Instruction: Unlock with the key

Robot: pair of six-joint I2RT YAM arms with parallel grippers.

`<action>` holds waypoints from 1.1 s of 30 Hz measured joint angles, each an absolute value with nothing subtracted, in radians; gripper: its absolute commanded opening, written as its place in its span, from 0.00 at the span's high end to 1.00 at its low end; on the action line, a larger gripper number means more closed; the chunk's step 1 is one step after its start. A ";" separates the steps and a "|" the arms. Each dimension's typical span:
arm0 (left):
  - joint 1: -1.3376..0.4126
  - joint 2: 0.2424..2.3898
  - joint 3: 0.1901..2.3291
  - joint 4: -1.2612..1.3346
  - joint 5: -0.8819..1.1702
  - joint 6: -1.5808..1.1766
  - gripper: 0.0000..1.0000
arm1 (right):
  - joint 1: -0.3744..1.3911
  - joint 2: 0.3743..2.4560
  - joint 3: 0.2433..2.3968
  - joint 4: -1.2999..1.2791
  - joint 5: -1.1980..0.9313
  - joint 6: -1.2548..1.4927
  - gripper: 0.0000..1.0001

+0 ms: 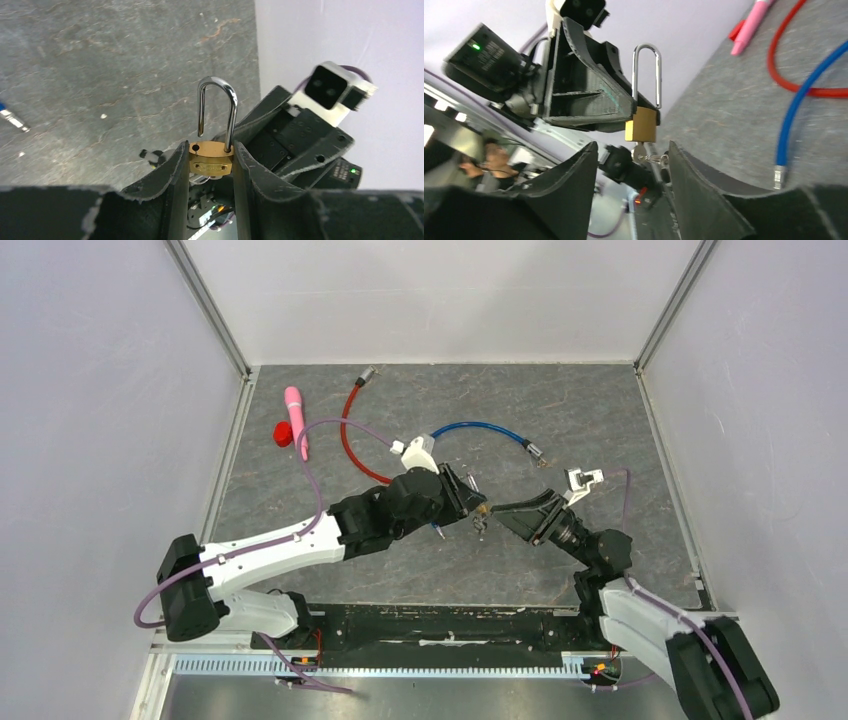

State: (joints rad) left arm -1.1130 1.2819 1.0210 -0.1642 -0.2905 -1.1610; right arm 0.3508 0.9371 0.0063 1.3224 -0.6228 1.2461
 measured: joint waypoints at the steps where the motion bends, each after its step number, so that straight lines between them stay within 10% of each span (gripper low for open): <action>1: -1.113 1.282 1.023 -0.184 -0.291 -1.161 0.98 | 0.351 0.907 0.007 1.283 -0.623 1.209 0.38; 11: -1.112 1.370 1.158 -0.393 -0.310 -1.188 0.98 | 0.388 0.713 0.087 0.802 -0.516 0.766 0.35; 33: -1.108 1.481 1.250 -0.497 -0.298 -1.329 0.95 | 0.548 0.802 0.089 0.825 -0.323 0.663 0.60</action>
State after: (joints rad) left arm -1.1080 1.4807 1.2503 -0.4973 -0.2981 -1.3289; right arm 0.5480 0.8024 0.0891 0.8246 -0.3225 0.6628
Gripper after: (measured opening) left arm 0.383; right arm 0.478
